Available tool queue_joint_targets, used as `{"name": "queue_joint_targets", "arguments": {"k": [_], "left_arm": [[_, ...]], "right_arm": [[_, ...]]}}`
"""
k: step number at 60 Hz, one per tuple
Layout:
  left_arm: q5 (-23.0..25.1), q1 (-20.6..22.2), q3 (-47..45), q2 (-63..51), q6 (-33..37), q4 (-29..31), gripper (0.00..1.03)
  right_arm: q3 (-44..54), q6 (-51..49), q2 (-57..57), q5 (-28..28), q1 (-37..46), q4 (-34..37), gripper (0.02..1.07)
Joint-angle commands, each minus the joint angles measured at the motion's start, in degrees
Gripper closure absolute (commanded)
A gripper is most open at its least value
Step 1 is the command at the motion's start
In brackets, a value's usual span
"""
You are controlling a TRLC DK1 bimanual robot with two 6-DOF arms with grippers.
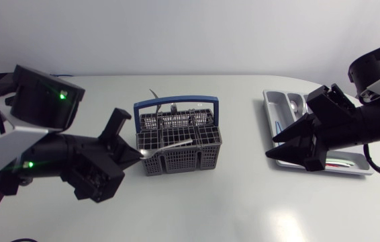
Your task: Unload the cutlery basket into the drawer organizer.
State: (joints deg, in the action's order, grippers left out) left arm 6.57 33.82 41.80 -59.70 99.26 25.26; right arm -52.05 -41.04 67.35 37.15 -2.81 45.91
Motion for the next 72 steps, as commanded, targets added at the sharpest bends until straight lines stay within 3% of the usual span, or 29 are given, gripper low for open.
{"name": "queue_joint_targets", "arguments": {"k": [1,11,31,53,72], "left_arm": [[-0.9,2.5,-3.6,1.9,0.0,0.7,0.96],[-2.1,7.2,-5.3,1.8,-1.3,1.3,0.96],[-4.4,16.2,-5.0,-4.7,-3.5,-2.6,0.96],[-4.9,20.7,-1.0,-9.8,-5.1,-4.2,0.96],[-5.2,22.3,1.4,-11.6,-5.9,-3.9,0.96]], "right_arm": [[-2.4,-4.1,-0.9,0.7,-3.6,2.9,0.34],[-3.8,-6.6,-0.7,0.7,-11.5,5.8,0.34],[-3.9,-9.1,5.5,-0.9,-25.0,4.3,0.34],[-2.7,-12.4,13.1,-2.1,-32.7,-1.0,0.35],[-0.6,-16.6,16.8,-0.1,-33.8,-3.5,0.64]]}}
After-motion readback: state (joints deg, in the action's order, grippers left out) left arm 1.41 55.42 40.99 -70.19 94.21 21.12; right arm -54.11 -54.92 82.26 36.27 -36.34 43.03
